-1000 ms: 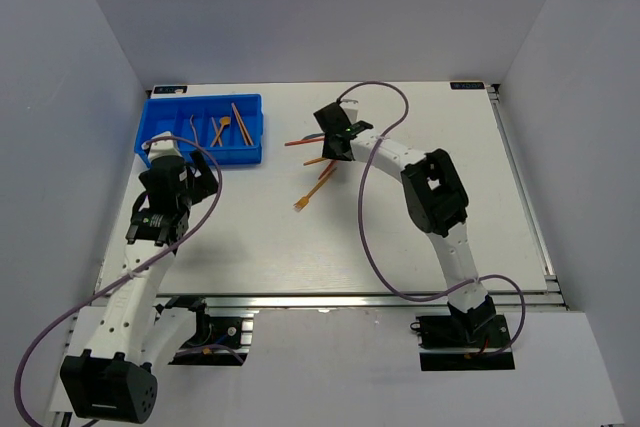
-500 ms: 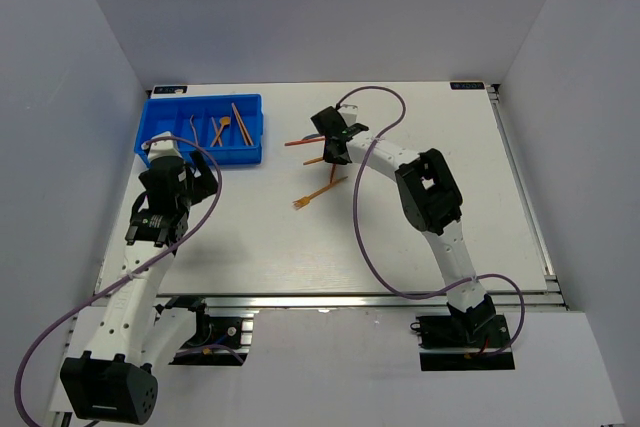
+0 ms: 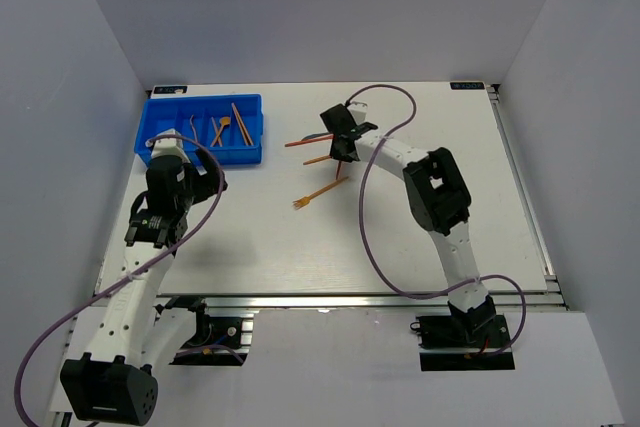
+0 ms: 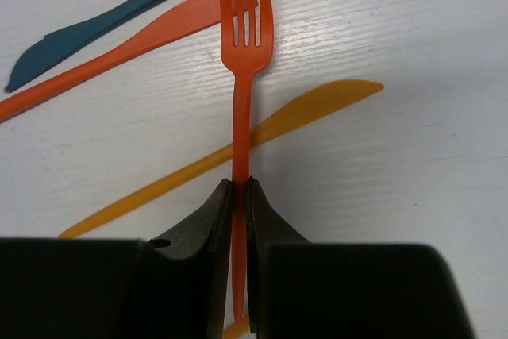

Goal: Sort the eating utensils into containers

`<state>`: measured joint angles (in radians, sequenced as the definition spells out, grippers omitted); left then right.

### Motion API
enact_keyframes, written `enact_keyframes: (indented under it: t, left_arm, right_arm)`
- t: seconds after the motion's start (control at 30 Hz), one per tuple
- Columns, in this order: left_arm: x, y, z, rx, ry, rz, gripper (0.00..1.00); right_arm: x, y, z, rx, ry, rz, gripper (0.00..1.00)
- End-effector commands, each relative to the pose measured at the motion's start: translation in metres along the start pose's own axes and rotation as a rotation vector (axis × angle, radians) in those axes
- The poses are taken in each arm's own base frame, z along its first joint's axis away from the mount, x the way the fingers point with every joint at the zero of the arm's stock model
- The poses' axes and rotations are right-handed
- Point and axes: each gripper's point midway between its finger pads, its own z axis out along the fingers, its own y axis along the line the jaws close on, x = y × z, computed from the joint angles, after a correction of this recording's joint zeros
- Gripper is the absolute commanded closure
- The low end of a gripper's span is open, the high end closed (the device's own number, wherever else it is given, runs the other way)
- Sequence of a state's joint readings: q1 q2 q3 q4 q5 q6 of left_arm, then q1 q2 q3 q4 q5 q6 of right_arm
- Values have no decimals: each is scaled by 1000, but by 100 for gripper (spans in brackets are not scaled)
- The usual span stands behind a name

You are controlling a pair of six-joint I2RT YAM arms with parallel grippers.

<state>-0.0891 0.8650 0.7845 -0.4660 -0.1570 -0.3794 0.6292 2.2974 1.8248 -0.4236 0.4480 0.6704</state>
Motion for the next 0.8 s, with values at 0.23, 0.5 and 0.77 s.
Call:
enact_keyframes:
  t: [0.23, 0.5, 0.77]
  left_arm:
    - [-50, -145, -41, 756, -53, -319, 2]
    - [-36, -176, -31, 764, -5, -404, 4]
    - [-14, -165, -11, 665, 47, -438, 30]
  right_arm:
    - [-4, 87, -175, -685, -185, -311, 100]
    - [29, 115, -284, -971, -279, -400, 100]
    - [36, 141, -326, -1050, -311, -452, 100]
